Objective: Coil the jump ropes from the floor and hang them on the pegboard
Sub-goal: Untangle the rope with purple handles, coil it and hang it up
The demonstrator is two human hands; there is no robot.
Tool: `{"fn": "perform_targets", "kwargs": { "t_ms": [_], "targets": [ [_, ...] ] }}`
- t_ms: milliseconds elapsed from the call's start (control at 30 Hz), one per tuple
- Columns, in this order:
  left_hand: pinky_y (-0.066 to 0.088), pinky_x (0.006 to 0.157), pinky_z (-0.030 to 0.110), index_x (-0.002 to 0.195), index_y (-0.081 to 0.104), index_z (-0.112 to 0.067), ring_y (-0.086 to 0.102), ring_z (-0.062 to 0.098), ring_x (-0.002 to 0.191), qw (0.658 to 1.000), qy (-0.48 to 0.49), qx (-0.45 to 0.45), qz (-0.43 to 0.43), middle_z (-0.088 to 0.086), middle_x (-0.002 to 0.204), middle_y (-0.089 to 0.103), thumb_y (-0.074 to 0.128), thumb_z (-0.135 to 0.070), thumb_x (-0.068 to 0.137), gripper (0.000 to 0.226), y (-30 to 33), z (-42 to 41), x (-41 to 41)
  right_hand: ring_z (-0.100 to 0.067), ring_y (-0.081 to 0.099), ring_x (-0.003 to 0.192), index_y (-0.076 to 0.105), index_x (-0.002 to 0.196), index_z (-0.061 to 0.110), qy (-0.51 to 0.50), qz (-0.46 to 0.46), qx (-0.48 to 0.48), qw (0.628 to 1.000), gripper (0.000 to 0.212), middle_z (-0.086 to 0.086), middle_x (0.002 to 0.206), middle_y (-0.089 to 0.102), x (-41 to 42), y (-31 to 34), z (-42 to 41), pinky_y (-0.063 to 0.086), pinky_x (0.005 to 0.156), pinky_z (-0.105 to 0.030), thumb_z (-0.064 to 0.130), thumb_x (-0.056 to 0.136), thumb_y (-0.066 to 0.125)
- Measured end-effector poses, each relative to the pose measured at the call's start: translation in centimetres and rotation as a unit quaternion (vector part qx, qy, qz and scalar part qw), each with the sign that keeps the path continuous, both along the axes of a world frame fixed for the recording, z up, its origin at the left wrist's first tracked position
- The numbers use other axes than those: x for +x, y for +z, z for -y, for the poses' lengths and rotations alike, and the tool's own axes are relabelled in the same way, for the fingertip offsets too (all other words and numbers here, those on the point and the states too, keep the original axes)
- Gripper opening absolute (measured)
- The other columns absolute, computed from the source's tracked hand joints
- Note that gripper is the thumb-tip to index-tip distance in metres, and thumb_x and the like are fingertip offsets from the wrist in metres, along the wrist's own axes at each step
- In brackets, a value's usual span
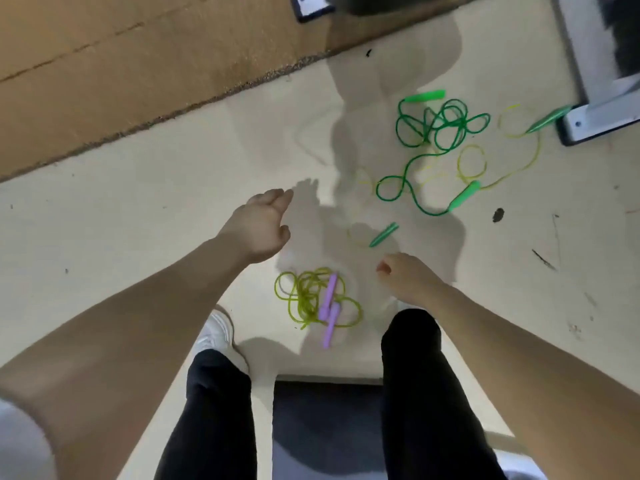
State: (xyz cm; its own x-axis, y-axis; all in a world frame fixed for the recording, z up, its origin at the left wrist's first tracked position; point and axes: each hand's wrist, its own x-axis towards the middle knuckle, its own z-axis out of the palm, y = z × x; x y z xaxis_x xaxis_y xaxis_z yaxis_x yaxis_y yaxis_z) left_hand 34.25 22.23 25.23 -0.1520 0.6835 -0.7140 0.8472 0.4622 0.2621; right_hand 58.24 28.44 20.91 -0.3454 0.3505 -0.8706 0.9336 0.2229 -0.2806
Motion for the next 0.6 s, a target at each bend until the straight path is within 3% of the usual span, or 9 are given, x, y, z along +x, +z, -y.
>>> {"fn": "perform_targets", "kwargs": {
  "t_ms": [167,267,333,433,533,600],
  "targets": [
    [0.032,0.107,0.036,0.145,0.027,-0.013,0.033,0.025,0.134,0.997,0.064,0.003,0.05,0.005,0.149,0.029,0.044,-0.017,0.093,0.055,-12.9,5.2,-2.1,-0.031,0.053,0.114,0.058,0.115,0.001,0.013,0.05,-0.053,0.997,0.034,-0.022,0.122,0.057,-3.3,-13.0,7.4,0.04,0.089,-0.031,0.018,0.098,0.034],
    [0.032,0.106,0.033,0.143,0.031,-0.009,0.037,0.026,0.131,0.996,0.065,0.001,0.061,0.009,0.147,0.033,0.045,-0.016,0.093,0.053,-20.4,7.9,-2.2,-0.032,0.055,0.113,0.058,0.101,0.006,-0.01,0.09,-0.09,0.992,0.022,-0.022,0.122,0.057,-3.5,-20.6,10.9,0.039,0.083,-0.03,0.016,0.096,0.039],
    [0.032,0.106,0.033,0.142,0.032,-0.008,0.041,0.027,0.129,0.995,0.065,0.01,0.069,0.01,0.146,0.034,0.045,-0.015,0.093,0.051,-24.3,9.1,-2.1,-0.03,0.055,0.115,0.057,0.097,0.006,-0.022,0.135,-0.098,0.986,0.016,-0.017,0.125,0.057,-3.3,-24.7,12.7,0.042,0.089,-0.031,0.014,0.094,0.044],
    [0.033,0.1,0.03,0.14,0.036,-0.01,0.046,0.026,0.123,0.994,0.066,0.033,0.078,0.008,0.143,0.038,0.045,-0.014,0.093,0.048,-29.0,10.2,-1.9,-0.029,0.055,0.115,0.053,0.122,0.009,-0.096,0.133,-0.061,0.985,0.034,-0.013,0.123,0.059,-3.0,-29.2,14.1,0.042,0.094,-0.032,0.029,0.095,0.045],
    [0.039,0.096,0.034,0.135,0.043,-0.009,0.051,0.028,0.117,0.99,0.075,0.075,0.088,0.009,0.138,0.043,0.044,-0.011,0.092,0.043,-32.5,10.6,-1.7,-0.023,0.059,0.095,0.059,0.1,0.008,-0.092,0.112,-0.019,0.989,0.034,-0.007,0.093,0.061,-3.6,-31.5,13.8,0.039,0.077,-0.028,0.038,0.092,0.045],
    [0.042,0.093,0.036,0.132,0.047,-0.008,0.054,0.03,0.11,0.987,0.086,0.112,0.082,0.009,0.133,0.047,0.042,-0.01,0.092,0.04,-34.3,10.5,-1.2,-0.023,0.057,0.09,0.056,0.085,0.011,-0.065,0.101,-0.014,0.993,0.025,-0.006,0.087,0.056,-3.8,-32.2,12.9,0.039,0.075,-0.028,0.033,0.092,0.046]
  ]
}}
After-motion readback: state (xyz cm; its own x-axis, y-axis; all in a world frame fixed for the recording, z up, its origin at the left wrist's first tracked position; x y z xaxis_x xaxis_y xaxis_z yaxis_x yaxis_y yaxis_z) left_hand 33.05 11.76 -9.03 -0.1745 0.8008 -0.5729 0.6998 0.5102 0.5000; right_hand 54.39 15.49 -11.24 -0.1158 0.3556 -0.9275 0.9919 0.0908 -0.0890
